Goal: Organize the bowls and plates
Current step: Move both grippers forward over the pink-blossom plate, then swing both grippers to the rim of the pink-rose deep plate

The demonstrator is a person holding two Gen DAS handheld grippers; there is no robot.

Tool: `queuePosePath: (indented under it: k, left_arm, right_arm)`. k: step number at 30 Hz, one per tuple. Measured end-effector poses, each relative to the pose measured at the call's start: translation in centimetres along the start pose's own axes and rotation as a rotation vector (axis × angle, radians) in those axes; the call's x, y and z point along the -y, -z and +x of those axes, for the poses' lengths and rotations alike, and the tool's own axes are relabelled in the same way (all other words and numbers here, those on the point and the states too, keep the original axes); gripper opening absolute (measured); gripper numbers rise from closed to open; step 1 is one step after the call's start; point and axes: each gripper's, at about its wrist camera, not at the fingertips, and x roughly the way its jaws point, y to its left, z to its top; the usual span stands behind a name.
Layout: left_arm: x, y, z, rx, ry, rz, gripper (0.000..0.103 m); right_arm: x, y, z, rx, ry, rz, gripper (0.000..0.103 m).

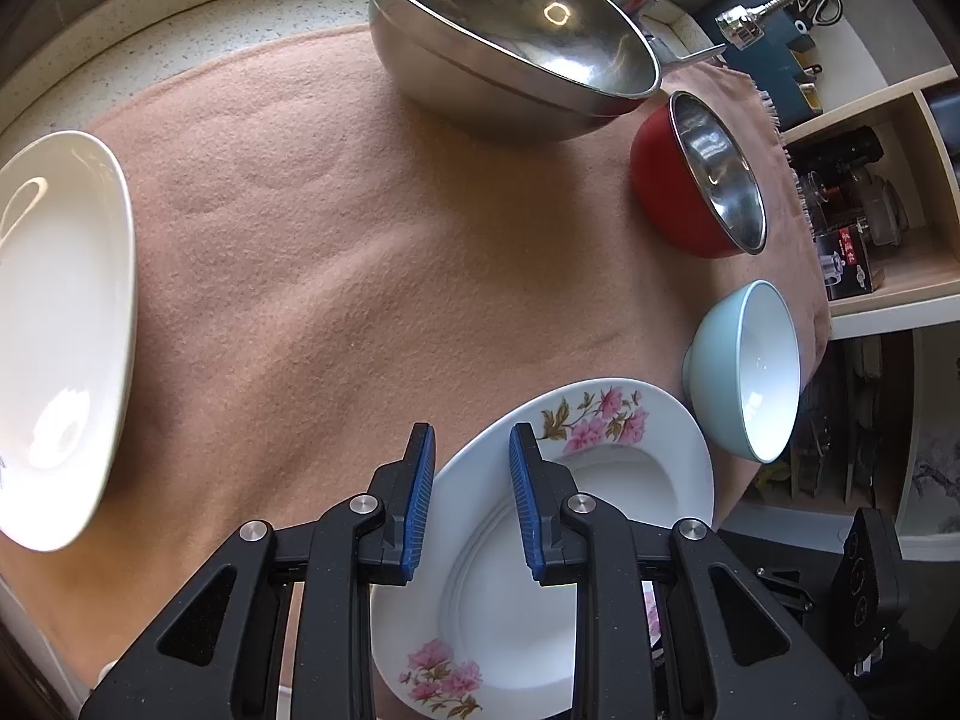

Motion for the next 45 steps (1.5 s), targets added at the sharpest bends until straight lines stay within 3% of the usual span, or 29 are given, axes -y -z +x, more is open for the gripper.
queuePosePath:
  k: [5,7,11,15,21,26,28,40,45]
  left_arm:
    - [-0.5,-0.5,-2.6,0.067,-0.013,-0.002,0.024]
    - [-1.0,-0.6,-4.3,0.104,-0.011,-0.013,0.024]
    - [-2.5,0.1,-7.4,0.177,-0.024,-0.042,0.025]
    - [-4.0,1.7,-9.8,0.234,-0.032,-0.081,0.025]
    - [-5.4,4.7,-12.6,0.319,-0.068,-0.142,0.029]
    - [-7.2,7.5,-15.0,0.391,-0.106,-0.210,0.032]
    - [-7.9,8.8,-15.8,0.418,-0.133,-0.241,0.032]
    - [-11.0,20.4,-17.6,0.595,-0.216,-0.508,0.033]
    - [-11.9,25.1,-16.3,0.639,-0.221,-0.656,0.033]
  right_arm:
    - [-0.3,-0.4,-1.6,0.043,0.037,-0.026,0.022]
    - [-0.6,-0.8,-2.4,0.068,0.055,-0.047,0.028]
    - [-1.7,-1.6,-3.7,0.123,0.074,-0.097,0.052]
    - [-3.1,-2.9,-4.1,0.144,0.076,-0.147,0.060]
    - [-5.3,-4.6,-4.0,0.158,0.065,-0.235,0.062]
    - [-7.3,-5.6,-4.2,0.178,0.017,-0.308,0.062]
    - [-8.0,-6.1,-3.9,0.170,-0.013,-0.334,0.067]
    - [-14.0,-7.8,-0.9,0.160,-0.028,-0.543,0.078]
    - [-16.1,-8.4,1.2,0.113,0.021,-0.616,0.077]
